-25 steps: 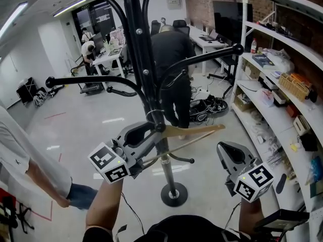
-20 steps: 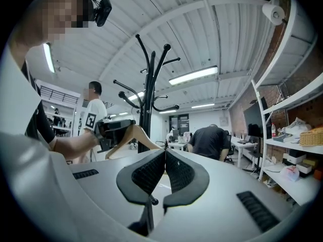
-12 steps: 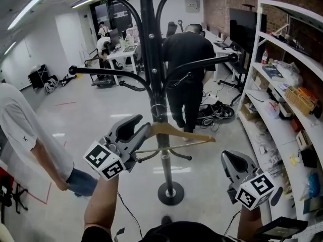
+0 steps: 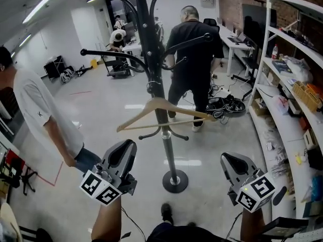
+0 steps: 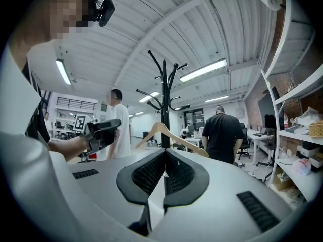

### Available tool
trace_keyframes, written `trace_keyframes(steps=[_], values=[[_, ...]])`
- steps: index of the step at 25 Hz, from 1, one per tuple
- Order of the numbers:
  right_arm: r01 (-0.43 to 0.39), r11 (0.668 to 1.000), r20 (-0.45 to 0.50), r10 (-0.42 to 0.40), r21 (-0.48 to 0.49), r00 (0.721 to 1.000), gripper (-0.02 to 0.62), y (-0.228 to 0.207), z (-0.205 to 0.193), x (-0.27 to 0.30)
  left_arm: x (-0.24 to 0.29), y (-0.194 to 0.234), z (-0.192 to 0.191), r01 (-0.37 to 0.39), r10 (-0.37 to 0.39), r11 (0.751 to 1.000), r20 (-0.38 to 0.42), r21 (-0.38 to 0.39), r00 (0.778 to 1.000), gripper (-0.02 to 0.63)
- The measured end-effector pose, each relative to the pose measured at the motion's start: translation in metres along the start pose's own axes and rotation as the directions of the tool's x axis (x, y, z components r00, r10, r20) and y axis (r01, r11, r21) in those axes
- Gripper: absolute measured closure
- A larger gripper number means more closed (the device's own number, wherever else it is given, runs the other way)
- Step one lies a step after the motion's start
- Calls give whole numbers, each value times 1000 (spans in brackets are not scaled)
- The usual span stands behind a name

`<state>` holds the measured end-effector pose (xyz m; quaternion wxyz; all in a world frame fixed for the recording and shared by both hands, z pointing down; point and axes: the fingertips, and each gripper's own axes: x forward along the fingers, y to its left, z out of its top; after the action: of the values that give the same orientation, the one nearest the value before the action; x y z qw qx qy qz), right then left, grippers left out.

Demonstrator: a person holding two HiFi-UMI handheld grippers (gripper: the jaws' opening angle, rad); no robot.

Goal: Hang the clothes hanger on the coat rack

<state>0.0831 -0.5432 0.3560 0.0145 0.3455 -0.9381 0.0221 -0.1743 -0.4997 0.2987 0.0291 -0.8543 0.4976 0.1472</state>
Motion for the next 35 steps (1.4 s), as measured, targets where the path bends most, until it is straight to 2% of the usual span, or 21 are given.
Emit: trace_keyframes(steps=[1,3,7,12,19,23,27,31,35], values=[[-13,1000,-1,13,8,1000,589,3,-1,-3,-9,-11,-5,-17,17,1000,-15,-11,1000,593],[-39,999,0,39,26,999,589,13,-3,-7,-29,-30,-12,-40,39,999,-50,-29,998,604],[-88,996,11,87,33,996,589,40,2,-13,-67,-64,-18,-58,51,996,-92,-72,994,606],[-105,994,7,105,10,994,589,78,3,-25,-104,-94,-19,-46,39,996,-101,-71,994,606],[-108,994,-41,109,16,993,589,165,-13,-44,-200,-107,-20,-95,80,990,-146,-103,986,606],[-110,993,-91,113,30,989,589,218,-34,-65,-254,-115,-29,-102,74,981,-172,-162,982,606],[-123,992,-99,124,14,987,589,247,-37,-95,-279,-144,-32,-86,53,977,-169,-196,984,606],[-134,991,-72,134,5,988,589,268,-27,-131,-297,-179,-16,-78,49,978,-153,-191,987,606],[-145,989,-47,146,19,988,589,269,-28,-182,-307,-233,-11,-90,63,981,-161,-170,985,606]])
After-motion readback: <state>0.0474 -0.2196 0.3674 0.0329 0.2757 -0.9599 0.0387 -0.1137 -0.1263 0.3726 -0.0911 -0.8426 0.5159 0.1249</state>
